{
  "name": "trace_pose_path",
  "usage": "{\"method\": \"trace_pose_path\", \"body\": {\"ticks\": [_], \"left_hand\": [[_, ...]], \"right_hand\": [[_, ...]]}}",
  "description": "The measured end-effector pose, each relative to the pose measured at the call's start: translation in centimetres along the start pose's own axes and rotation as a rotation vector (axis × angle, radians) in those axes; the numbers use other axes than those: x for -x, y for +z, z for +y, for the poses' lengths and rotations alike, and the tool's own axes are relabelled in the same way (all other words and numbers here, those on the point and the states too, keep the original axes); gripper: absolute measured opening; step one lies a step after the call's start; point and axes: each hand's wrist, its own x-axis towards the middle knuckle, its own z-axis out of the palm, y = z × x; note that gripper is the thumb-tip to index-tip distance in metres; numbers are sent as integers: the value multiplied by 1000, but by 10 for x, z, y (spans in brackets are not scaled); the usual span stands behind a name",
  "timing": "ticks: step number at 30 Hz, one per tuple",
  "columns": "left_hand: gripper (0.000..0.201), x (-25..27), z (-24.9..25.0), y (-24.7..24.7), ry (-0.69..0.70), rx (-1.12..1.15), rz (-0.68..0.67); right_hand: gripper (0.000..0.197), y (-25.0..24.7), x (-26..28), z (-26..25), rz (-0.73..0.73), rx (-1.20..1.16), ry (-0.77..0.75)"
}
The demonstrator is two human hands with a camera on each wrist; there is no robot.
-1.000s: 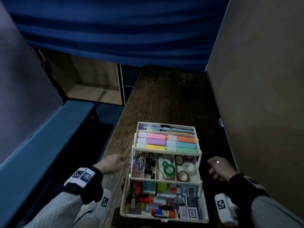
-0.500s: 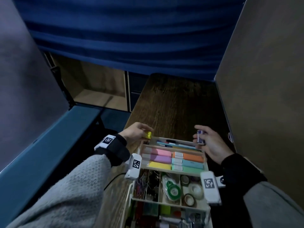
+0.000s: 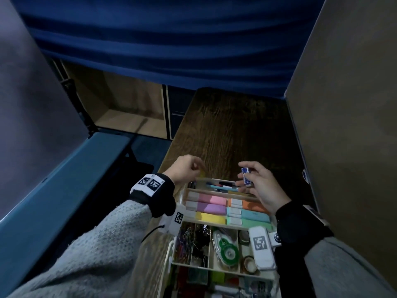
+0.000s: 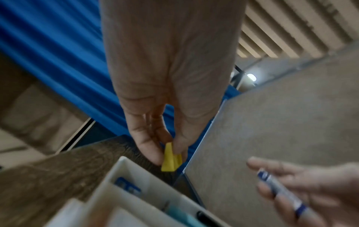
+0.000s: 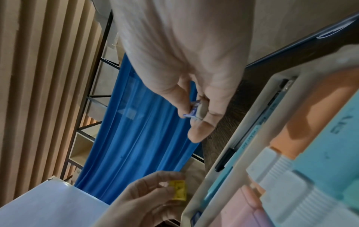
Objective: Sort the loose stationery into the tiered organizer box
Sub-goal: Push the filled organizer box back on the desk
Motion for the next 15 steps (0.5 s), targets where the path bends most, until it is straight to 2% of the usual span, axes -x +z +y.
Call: {"method": "trace_pose_path", "body": {"ticks": [2,4,7,10,15], "left_hand": [[19,2,-2,-2,-40,153,53],[17,7,0,-3,-25,220,129],[14,19,7,-1,121,159,252],[11,32,10,2,246,32,312],[11,47,7,5,361,-123,321]], "right_hand": [[28,5,-2,0,-10,49,19],[20,14,-4,-2,-35,154,37],[28,32,-8,-6,-111,238,116],[38,51,-13,-9,-170,100,239],[17,69,-20,-15,-260,-55,335]]}}
